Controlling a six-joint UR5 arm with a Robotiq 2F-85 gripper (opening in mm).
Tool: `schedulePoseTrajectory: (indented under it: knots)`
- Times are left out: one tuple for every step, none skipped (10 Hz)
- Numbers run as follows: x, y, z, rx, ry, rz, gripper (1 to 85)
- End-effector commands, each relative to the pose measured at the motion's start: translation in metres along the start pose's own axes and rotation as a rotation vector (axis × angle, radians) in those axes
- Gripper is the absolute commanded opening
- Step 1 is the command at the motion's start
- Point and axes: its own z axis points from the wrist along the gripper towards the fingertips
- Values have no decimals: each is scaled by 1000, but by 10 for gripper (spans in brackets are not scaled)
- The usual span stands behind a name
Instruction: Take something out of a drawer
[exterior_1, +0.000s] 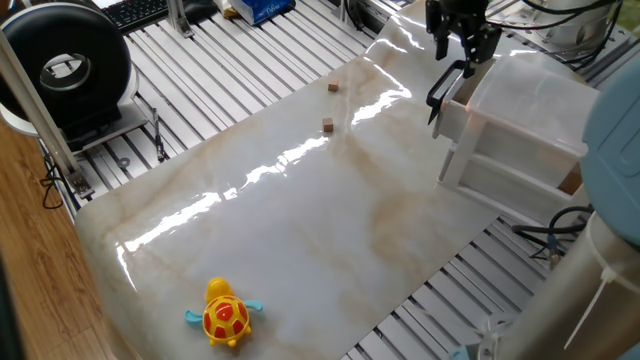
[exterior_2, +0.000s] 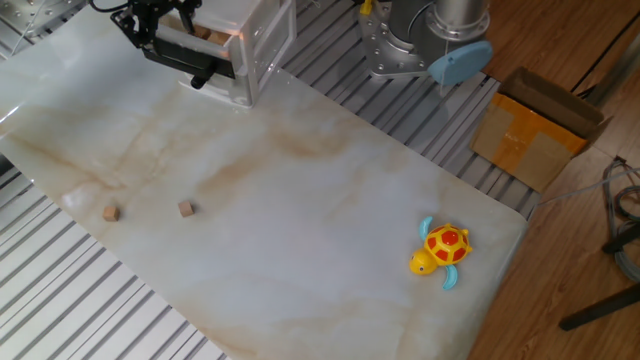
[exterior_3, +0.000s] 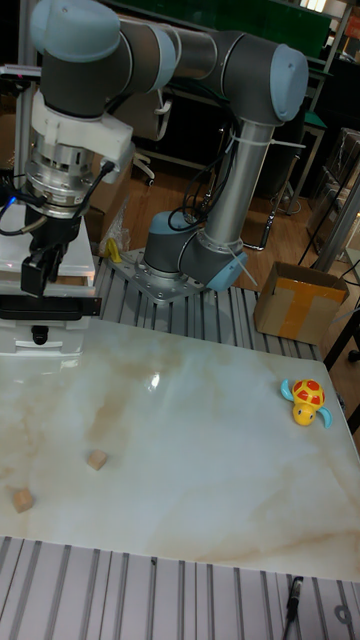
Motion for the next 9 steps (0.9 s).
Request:
schedulePoseTrajectory:
  knots:
    - [-2,-3,2,14,-12,-8,610]
    - [-4,-5,4,16,-15,-6,610]
    - [-6,-6,5,17,-20,-7,610]
    - [-7,-8,6,19,-21,-10,610]
    - [-6,-10,7,22,-19,-13,610]
    - [-7,-12,8,27,-18,-16,607]
    - [-8,-13,8,28,-22,-15,603]
    - [-9,-12,7,27,-27,-15,600]
    - [-9,-12,6,27,-30,-14,597]
